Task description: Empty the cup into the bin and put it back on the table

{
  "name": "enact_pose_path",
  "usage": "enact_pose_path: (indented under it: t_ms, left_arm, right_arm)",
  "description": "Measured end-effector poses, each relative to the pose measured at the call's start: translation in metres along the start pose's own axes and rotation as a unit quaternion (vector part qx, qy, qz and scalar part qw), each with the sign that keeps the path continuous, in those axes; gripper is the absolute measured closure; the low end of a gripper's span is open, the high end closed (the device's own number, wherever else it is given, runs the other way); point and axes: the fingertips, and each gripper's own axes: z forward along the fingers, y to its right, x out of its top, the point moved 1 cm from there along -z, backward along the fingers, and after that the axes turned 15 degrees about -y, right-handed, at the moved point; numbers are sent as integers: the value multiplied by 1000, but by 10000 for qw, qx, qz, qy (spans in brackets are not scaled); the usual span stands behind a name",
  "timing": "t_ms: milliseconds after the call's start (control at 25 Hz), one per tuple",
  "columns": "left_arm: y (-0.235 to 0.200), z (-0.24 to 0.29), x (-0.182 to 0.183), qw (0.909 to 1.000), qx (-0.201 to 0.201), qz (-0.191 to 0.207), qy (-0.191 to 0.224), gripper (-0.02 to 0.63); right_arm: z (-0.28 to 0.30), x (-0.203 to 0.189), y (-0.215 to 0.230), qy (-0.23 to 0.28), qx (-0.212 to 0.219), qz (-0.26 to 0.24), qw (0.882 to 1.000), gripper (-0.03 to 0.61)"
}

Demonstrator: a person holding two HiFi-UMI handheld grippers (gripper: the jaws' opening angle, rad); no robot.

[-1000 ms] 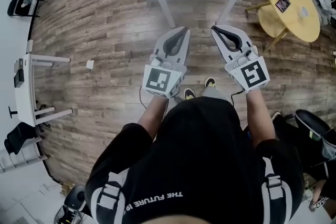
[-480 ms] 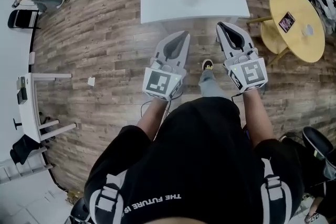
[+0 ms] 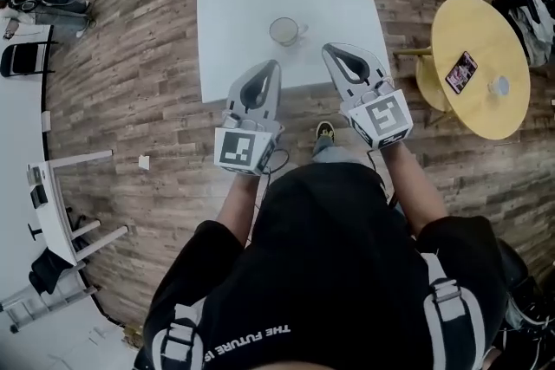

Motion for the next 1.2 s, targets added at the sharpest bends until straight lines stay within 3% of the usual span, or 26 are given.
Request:
enact_pose_path:
  t_ms: [200,520,840,880,960,1000,1200]
  left_arm:
    - [-27,34,-12,9989,126,-215,-407,592]
    - [-45,64,-12,9997,-74,-45,-245,591]
    - [-68,83,-43,9985,-305,-8,-458,589]
    - [-70,87,-50,9980,-359,-11,-523,575]
    - [-76,97,-65,9967,-450,-48,-675,423]
    - [-80,104,-71,9960,-478,-64,-745,383]
    - [-91,140,-116,9930,-671,-16,-976,308]
  right_arm:
    - [35,-8,30,-194,49,155,9997,561]
    - [53,-14,54,-380,-110,331,9987,560]
    - [93,-43,59,-713,-123,477,9962,558]
    - [100,-49,59,-805,-126,466,9956,556]
    - [116,-62,59,-1038,-103,444,9936,486]
    - [125,-69,61,-1152,-87,422,9924,463]
    - [166,-122,71,-1793,-48,287,9834,459]
